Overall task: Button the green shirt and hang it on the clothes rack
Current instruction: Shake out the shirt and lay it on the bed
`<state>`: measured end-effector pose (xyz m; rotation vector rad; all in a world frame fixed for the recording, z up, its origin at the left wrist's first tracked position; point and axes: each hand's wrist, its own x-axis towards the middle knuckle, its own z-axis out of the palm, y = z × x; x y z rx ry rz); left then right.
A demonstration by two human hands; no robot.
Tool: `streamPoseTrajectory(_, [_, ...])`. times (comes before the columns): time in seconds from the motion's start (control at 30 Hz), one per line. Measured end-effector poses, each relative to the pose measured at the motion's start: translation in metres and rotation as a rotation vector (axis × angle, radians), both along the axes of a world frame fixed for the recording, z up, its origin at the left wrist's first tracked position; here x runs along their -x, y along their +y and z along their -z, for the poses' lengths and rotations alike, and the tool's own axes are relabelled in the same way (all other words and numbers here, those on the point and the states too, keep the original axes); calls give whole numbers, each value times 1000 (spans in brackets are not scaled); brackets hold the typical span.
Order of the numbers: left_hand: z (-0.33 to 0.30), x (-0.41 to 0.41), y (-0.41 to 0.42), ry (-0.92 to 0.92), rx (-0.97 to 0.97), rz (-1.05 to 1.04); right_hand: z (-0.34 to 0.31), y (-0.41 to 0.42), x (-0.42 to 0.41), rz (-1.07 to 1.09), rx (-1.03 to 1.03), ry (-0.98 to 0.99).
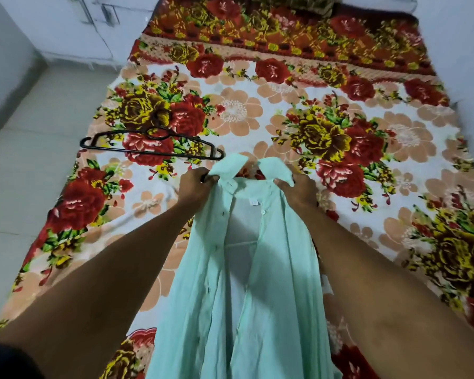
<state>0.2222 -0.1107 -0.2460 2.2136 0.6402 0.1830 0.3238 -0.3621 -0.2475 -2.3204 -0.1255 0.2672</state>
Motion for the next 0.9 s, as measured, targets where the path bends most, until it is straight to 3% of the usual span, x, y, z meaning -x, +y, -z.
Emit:
streamPoseTrajectory(0.17, [47, -5, -7, 12, -39, -138, 42, -6, -21, 42, 44, -35])
streamPoseTrajectory(0.4, [43, -14, -11, -55, -49, -144, 36, -9, -27, 45, 40, -24])
streamPoseTrajectory(0.53, [42, -11, -14, -85, -34, -140, 24, 0, -24, -18, 238, -37])
streamPoseTrajectory(0.6, [39, -10, -15, -84, -38, -147, 10, 10, -16, 11, 431, -109])
streamPoseTrajectory(0.67, [34, -10, -16, -66, -32, -144, -3, 26, 1, -3, 598, -303])
streamPoseTrajectory(0.73, [29, -7, -15, -37, -7, -131, -7, 48, 30, -220, 599, -525])
streamPoseTrajectory(0.83, [25, -5, -5, -8, 244, -160, 9, 68, 65, -619, 469, -530])
streamPoseTrajectory(0.9, [20, 10, 5, 12, 545, -148, 20, 68, 79, -678, 444, -408])
